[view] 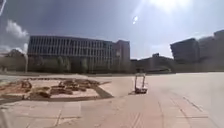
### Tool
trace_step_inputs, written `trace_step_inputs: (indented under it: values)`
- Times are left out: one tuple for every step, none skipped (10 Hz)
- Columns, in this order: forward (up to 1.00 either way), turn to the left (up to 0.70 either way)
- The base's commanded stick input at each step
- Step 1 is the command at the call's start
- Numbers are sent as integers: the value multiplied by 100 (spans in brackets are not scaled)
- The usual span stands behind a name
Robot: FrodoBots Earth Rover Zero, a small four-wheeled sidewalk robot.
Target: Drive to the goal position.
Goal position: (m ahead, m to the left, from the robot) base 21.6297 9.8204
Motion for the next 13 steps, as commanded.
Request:
trace_step_inputs:
  values:
    - [70, 5]
    - [70, 5]
    - [70, 5]
    - [70, 5]
    - [70, 5]
    - [70, 5]
    - [70, 5]
    - [70, 5]
    - [70, 5]
    - [70, 5]
    - [70, 5]
    - [70, 5]
    - [70, 2]
